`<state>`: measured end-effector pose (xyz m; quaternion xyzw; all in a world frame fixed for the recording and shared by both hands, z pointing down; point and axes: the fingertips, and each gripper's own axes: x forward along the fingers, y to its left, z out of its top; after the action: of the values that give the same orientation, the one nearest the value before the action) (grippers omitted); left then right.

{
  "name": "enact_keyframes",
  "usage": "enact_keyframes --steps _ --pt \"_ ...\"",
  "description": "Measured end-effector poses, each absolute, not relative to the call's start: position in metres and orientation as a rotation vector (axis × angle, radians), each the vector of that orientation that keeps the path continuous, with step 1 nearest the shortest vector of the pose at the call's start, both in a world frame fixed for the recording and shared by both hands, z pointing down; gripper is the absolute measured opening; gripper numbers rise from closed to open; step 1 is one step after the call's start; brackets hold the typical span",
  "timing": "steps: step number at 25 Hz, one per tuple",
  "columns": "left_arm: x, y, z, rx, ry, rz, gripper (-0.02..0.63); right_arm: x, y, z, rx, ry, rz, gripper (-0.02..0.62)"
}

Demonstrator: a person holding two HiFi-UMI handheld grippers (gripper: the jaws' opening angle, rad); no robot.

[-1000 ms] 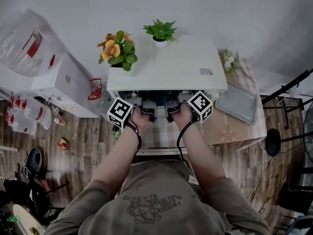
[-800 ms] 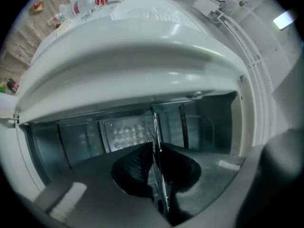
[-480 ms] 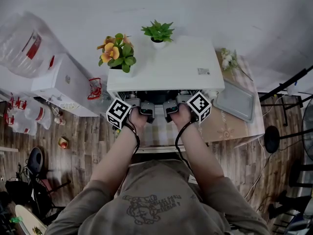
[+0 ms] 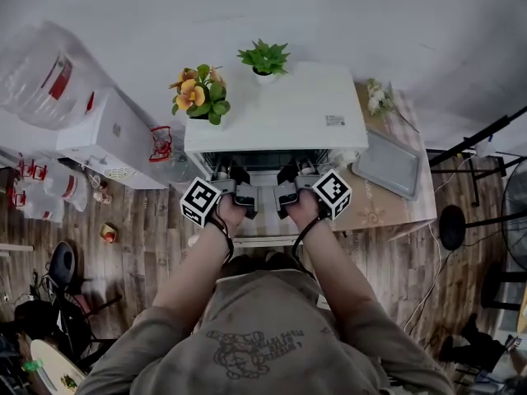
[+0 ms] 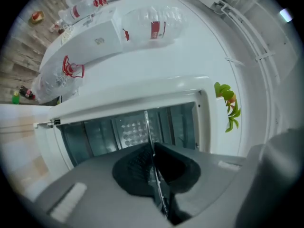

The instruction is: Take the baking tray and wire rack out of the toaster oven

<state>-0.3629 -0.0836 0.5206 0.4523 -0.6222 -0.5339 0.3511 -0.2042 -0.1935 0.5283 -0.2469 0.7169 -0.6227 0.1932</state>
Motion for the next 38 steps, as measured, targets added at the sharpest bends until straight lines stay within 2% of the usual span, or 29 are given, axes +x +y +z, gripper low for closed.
enact_keyframes --steps 17,24,38 --pt "-0.307 -0.012 0.510 1.166 -1.506 -1.376 0.003 -0.152 -0.116 0.526 -0.691 2.018 -1.825 0.028" --pt "-0.291 0.017 0.513 1.208 -1.535 -1.275 0.003 -0.135 -0.090 0.520 -0.689 2.044 -1.829 0.026" --pt "-0.270 0.040 0.489 1.243 -1.447 -1.311 0.012 -0.116 -0.059 0.500 -0.647 2.084 -1.814 0.026"
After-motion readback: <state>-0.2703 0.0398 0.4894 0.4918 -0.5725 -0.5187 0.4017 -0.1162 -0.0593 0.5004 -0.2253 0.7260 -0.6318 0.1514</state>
